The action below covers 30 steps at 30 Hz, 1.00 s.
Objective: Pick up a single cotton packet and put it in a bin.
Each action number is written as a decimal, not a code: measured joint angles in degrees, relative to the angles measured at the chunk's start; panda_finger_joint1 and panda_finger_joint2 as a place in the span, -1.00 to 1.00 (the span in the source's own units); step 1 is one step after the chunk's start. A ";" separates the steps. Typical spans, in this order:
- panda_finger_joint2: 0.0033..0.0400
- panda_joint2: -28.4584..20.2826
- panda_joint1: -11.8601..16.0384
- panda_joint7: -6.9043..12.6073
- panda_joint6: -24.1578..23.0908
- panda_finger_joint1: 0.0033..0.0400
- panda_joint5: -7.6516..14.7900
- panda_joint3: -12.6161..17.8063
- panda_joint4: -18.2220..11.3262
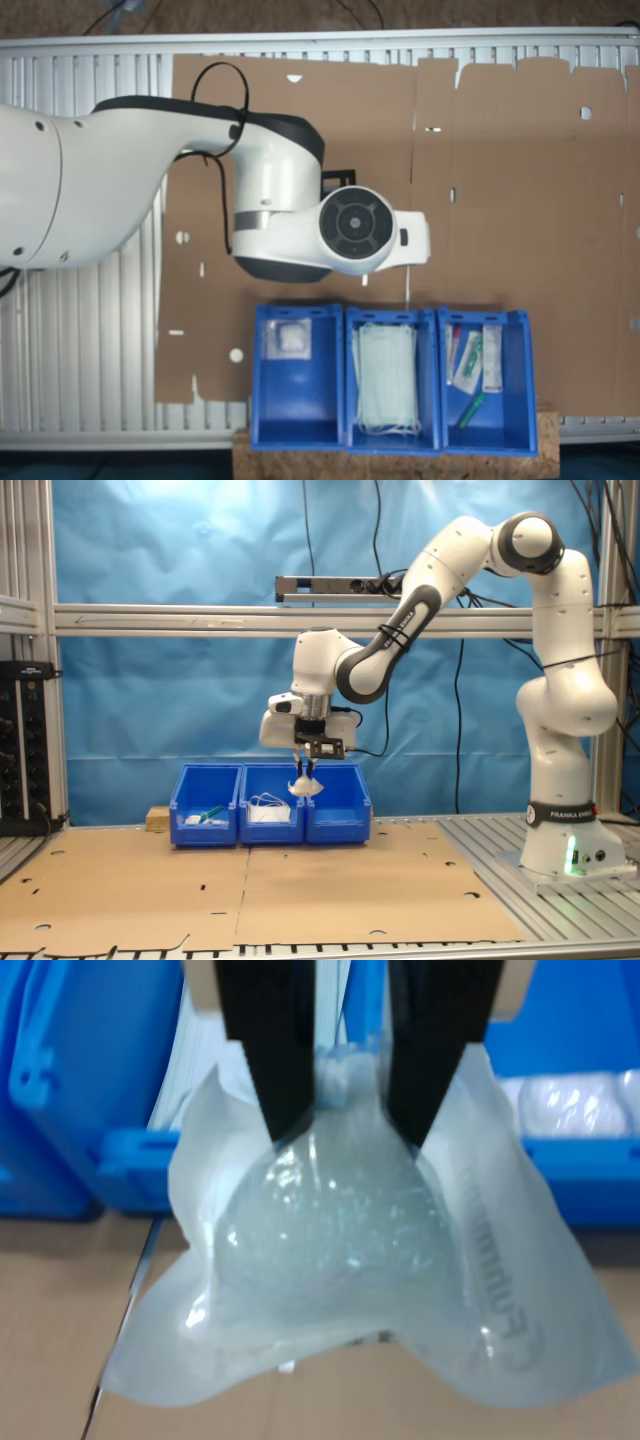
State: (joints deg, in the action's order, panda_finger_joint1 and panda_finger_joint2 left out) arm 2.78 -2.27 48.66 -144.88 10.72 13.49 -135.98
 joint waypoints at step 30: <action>-0.92 -2.48 1.10 1.73 8.24 -0.92 14.88 15.80 1.09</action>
State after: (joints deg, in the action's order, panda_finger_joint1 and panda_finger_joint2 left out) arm 0.31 -1.17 50.39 -136.65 25.59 29.28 -134.89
